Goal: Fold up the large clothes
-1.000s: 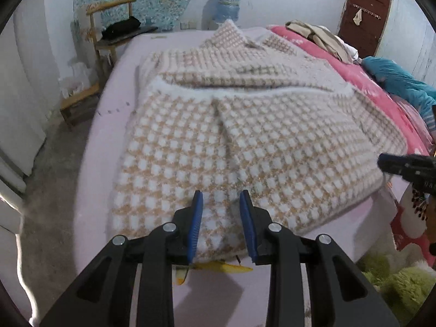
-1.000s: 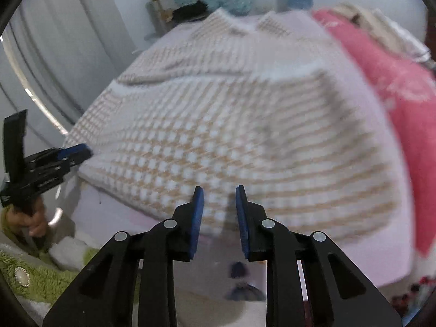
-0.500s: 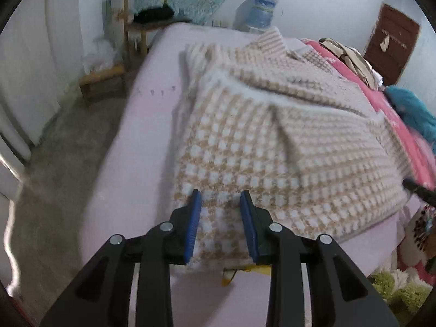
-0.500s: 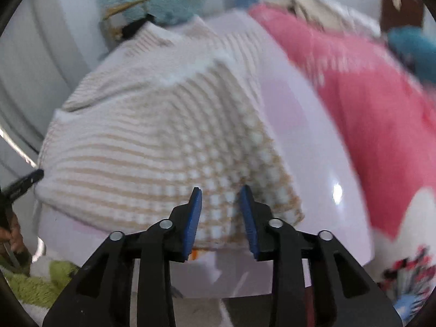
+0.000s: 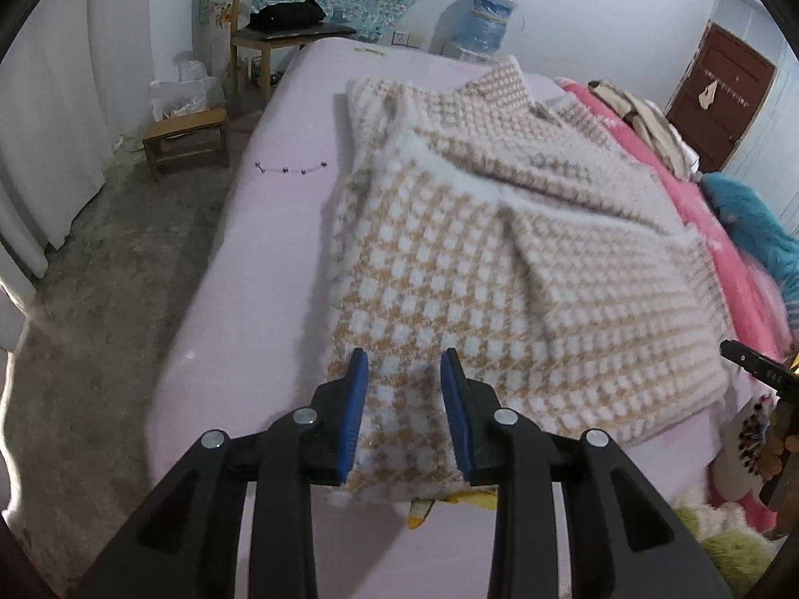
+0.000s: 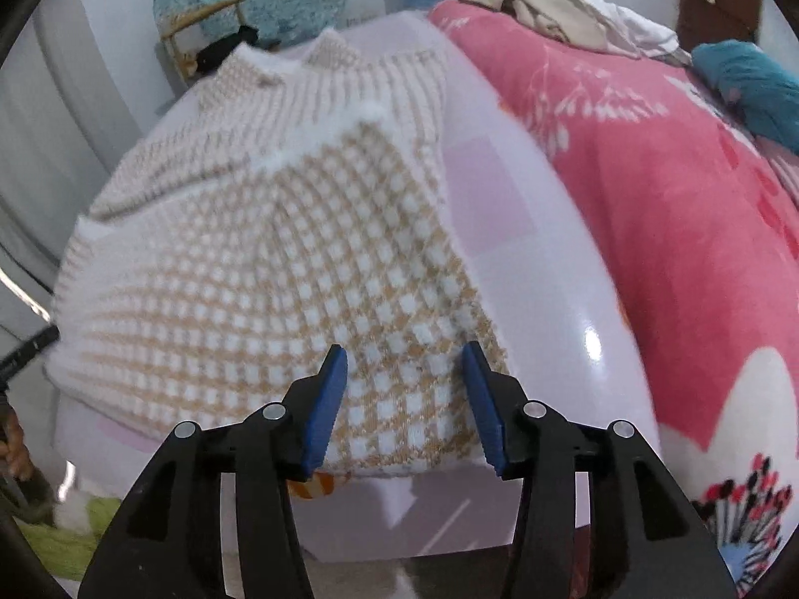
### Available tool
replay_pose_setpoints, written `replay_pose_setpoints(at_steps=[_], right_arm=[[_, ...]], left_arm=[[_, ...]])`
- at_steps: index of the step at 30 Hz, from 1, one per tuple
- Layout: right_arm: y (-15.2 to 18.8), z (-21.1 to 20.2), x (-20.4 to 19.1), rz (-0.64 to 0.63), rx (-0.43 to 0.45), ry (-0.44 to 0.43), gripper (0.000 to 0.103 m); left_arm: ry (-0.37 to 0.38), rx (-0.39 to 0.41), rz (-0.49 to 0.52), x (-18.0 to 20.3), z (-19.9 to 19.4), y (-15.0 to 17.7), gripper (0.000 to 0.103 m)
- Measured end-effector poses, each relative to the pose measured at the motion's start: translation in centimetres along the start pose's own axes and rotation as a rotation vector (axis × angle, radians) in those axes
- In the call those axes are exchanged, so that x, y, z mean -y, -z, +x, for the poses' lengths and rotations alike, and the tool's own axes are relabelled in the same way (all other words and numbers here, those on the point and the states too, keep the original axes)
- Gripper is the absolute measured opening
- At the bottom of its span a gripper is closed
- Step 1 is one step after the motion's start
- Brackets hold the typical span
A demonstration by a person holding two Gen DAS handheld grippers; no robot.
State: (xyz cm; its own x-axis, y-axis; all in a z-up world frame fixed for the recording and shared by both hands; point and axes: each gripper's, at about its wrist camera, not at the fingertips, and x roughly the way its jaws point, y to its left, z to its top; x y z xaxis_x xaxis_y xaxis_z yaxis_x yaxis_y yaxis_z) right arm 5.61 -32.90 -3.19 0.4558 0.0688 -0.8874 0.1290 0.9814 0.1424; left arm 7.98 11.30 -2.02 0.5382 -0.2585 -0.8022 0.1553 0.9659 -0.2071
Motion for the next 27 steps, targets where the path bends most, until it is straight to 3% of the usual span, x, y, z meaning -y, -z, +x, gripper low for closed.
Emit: replay_pose_setpoints(at_steps=[3,5,7,13,18,20,27], right_arm=[[-1.4,-1.4,-0.3,0.012,0.042,-0.018,0.048],[-2.8,-2.0,-1.5,-0.005,0.073,-0.056,0.052],[-4.0,-2.1,-3.3,-0.038,0.101,-0.112,0.063],[-6.5,1.0,-8.9,-0.157,0.089,-0.221,0.064],[-6.6,6.0,-11.5,-0.204,-0.016,-0.204,0.065],[-6.1,6.9,-11.5,-0.175,-0.020,-0.220,0.069],[-6.9,6.6,-11.1,-0.159,-0.046,-0.224,0.069]], left_arm=[[0.013,0.007,-0.032,-0.3,-1.0,-0.8,0.030],[0.003,0.029,-0.012,0.5,-1.5,-1.6,0.041],[0.019,0.054,0.016,1.6,-1.7,-2.5,0.046],[0.053,0.058,0.122,6.8,0.9,-5.2,0.057],[-0.044,-0.031,0.196,9.9,6.3,-5.4,0.061],[-0.077,-0.057,0.197,10.2,7.9,-5.2,0.068],[-0.130,-0.067,0.173,10.9,8.7,-5.7,0.076]])
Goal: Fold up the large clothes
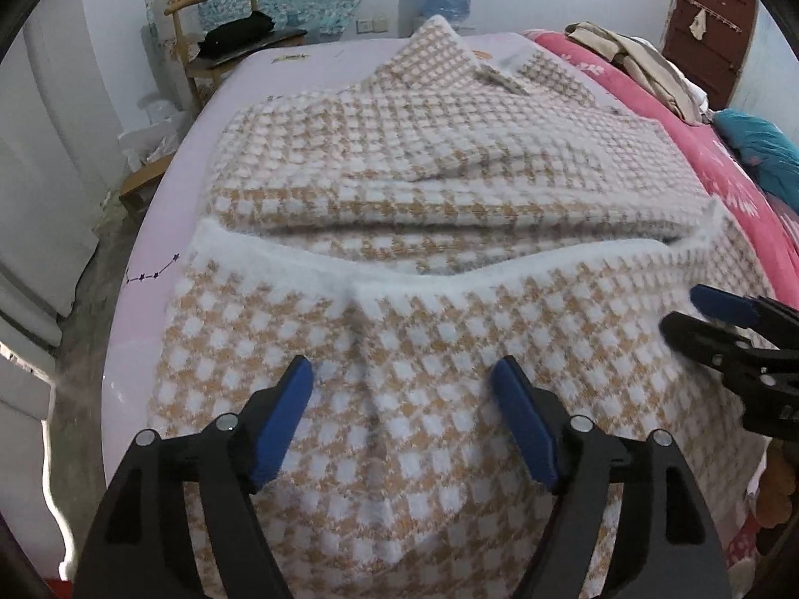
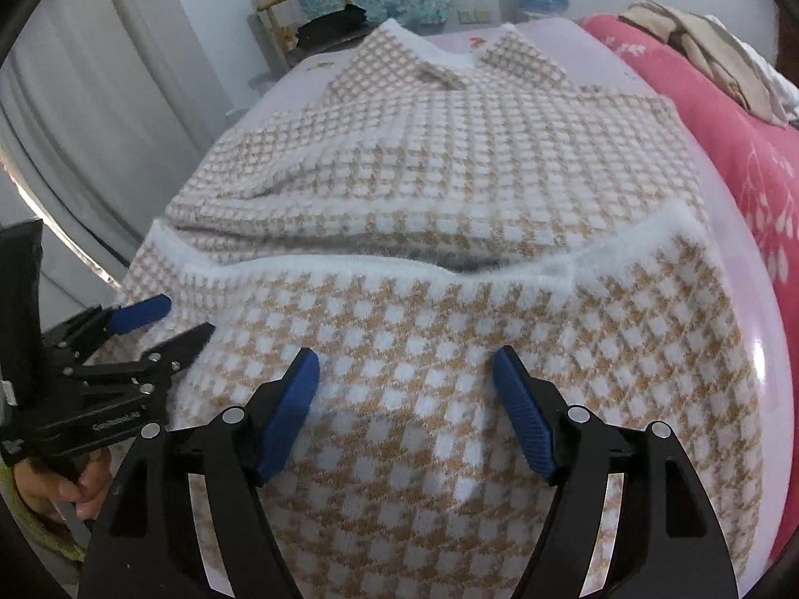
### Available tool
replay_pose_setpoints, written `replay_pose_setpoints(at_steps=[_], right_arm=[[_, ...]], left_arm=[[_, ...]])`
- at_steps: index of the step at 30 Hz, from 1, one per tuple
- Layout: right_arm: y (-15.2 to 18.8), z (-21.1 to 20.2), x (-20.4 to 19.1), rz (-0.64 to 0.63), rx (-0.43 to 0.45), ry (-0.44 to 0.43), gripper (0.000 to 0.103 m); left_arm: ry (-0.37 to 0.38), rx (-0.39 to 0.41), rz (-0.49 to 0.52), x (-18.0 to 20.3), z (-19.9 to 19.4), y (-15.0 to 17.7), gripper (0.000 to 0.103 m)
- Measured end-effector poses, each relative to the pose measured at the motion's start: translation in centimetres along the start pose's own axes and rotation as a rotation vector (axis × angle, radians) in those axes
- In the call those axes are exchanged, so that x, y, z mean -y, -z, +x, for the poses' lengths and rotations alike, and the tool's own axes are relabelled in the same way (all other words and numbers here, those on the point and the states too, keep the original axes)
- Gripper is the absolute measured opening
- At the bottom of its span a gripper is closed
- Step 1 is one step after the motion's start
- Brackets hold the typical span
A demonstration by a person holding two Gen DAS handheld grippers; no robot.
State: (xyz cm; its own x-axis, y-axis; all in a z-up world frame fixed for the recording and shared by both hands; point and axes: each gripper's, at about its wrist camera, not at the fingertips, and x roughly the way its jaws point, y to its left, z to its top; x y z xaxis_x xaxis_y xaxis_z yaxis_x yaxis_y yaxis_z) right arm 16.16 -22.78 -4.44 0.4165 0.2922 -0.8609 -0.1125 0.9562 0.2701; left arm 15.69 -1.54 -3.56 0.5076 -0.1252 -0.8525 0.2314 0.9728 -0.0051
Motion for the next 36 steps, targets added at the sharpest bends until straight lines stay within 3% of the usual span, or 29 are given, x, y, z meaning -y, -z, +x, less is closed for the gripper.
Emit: replay_pose_setpoints(at_steps=[6,10,13,17,19,36], right_arm=[[-1.4,-2.4,1.0,0.070,0.057,0.023,0.071],[-1.3,0.8,2.0,0.098,-0.044,0.081,0.073],[-1.6,1.1,1.4,0.065,-0.044,0.103,0.078],[-2.0,1.5,1.4,0.078,-0.075,0.084,0.085],[-2.1,1.8,1.1,0.070,-0.103,0.069,0.095],[-3.3,2.9,1.0,0.082,-0.162,0.079,0.095]], left_arm=[[-0.050,-0.056,-0.047,-0.4,0.4,-0.7,0.089],[-0.063,-0.063,-0.061,-0.4,0.5,-0.7,0.094],[-0.077,-0.066,-0.070,-0.5,0.6,-0.7,0.097],[-0.075,-0.064,-0.072,-0.5,0.6,-0.6,0.097],[-0.075,-0.063,-0.073,-0.5,0.6,-0.6,0.097],[-0.083,-0.046,-0.071,-0.6,0.6,-0.5,0.098]])
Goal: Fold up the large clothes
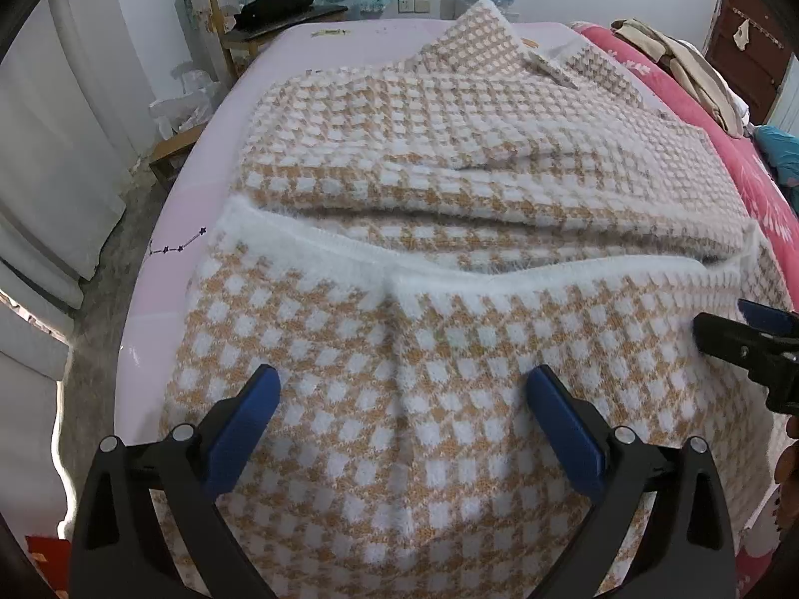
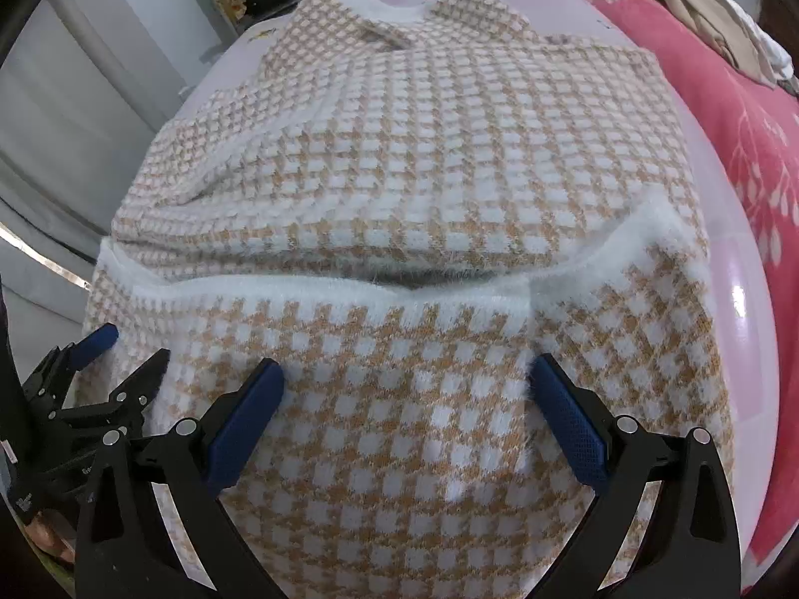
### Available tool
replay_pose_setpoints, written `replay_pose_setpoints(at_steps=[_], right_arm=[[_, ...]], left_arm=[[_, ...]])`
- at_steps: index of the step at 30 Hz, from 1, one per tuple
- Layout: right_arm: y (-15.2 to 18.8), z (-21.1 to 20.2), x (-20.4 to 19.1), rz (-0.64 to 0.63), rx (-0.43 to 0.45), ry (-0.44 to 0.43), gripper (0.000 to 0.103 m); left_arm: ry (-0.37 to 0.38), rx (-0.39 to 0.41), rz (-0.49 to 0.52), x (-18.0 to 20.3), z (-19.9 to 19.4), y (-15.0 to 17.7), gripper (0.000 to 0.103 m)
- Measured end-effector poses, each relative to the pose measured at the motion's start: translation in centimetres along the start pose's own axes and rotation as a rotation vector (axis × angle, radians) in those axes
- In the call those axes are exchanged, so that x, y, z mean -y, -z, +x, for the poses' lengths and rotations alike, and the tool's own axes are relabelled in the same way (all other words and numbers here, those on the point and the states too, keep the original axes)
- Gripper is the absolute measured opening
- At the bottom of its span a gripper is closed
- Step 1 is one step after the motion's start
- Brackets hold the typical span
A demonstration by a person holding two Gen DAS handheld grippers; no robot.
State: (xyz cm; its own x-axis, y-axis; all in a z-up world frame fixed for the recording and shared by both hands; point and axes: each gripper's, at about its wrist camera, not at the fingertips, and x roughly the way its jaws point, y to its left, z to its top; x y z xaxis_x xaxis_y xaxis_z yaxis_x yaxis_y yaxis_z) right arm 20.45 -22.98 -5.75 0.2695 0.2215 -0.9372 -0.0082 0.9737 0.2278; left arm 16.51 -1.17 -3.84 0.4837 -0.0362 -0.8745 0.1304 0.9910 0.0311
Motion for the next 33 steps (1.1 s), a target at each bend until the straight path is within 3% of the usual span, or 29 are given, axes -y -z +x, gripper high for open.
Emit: replay_pose_setpoints(at_steps=[33], right_arm=[[-0.45,0.64,0.38,-0.010,-0.006,-0.003,0.095]], left_arm=[[-0.016,-0.010,-0.008,0.18,-0.03,-0.02,0.099]])
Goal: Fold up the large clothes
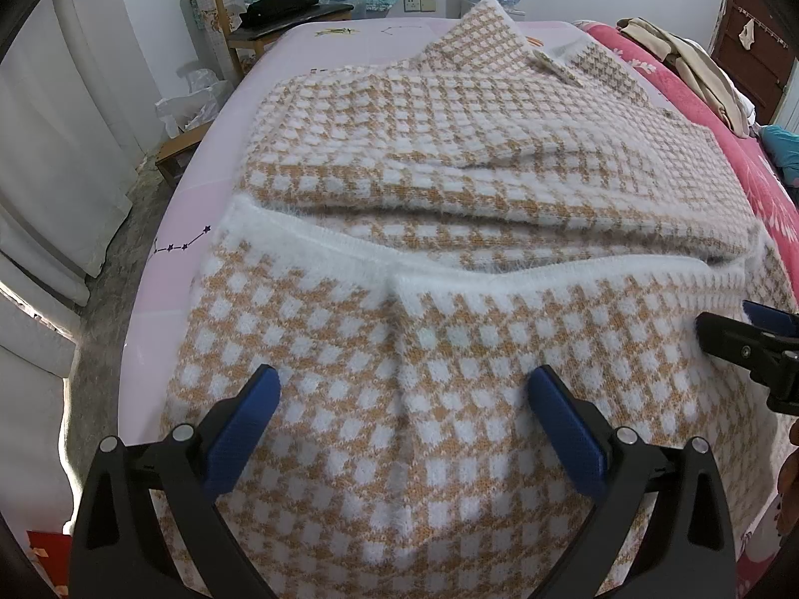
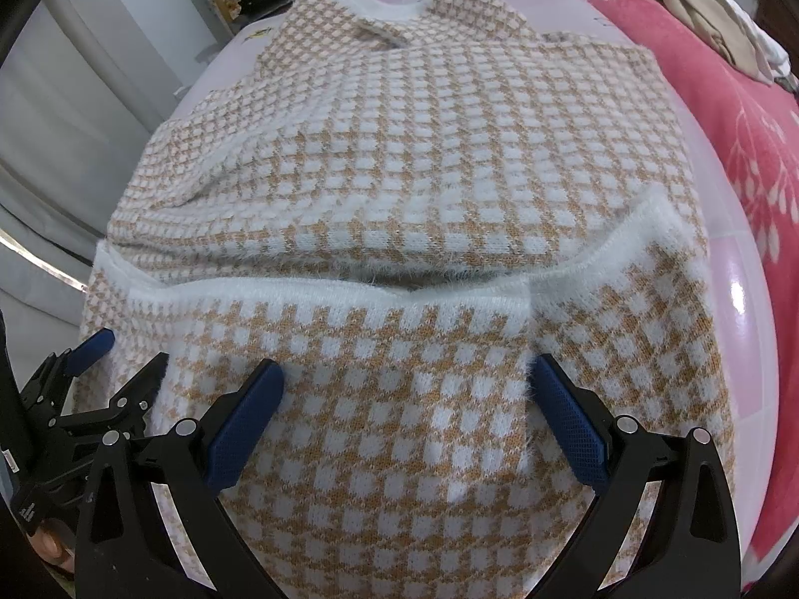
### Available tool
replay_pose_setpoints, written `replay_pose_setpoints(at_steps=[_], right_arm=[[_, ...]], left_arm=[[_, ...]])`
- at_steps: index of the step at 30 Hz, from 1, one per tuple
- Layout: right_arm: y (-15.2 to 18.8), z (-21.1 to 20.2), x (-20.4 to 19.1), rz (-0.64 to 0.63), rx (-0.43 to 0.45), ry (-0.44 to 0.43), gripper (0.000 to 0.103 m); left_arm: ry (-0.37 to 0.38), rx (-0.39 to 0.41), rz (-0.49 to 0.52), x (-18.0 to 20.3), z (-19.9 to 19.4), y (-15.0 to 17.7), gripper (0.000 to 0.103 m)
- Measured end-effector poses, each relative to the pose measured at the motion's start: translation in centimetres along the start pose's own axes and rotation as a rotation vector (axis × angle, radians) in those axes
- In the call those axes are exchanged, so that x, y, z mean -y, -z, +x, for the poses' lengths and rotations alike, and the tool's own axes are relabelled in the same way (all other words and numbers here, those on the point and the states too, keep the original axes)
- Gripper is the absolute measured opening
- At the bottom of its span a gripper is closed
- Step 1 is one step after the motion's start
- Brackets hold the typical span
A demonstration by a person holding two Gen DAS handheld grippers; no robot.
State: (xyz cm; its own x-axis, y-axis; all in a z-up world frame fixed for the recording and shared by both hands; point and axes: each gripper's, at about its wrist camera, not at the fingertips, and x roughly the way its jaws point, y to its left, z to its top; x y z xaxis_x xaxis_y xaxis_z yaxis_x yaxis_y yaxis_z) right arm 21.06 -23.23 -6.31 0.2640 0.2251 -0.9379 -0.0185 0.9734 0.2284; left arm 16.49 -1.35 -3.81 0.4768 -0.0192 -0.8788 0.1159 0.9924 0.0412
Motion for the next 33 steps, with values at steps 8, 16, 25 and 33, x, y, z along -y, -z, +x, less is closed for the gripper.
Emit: replay_pose_setpoints(at_steps=[8,16,25,33], right_arm=[[0.01,-0.01,-0.09,-0.002,-0.002,0.000,0.095],[0.01,0.00,-0.13,-0.002,-0.002,0.001,0.095],[-0.04,0.04,-0.08,-0.003,-0.003,0.001,0.095],[-0.17,0.13,0.08,-0.011,-0.016,0.001,0.095]], left_arm=[[0.000,-0.001,0.000,0.00,0.02,0.00,0.099],[0.000,0.000,0.001,-0.04,0.03,-0.03,0.099],[0.000,0.000,0.001,-0.01,0.03,-0.01,0.099],[0.001,0.001,0.002,-0.02,0.04,-0.01,0.099]])
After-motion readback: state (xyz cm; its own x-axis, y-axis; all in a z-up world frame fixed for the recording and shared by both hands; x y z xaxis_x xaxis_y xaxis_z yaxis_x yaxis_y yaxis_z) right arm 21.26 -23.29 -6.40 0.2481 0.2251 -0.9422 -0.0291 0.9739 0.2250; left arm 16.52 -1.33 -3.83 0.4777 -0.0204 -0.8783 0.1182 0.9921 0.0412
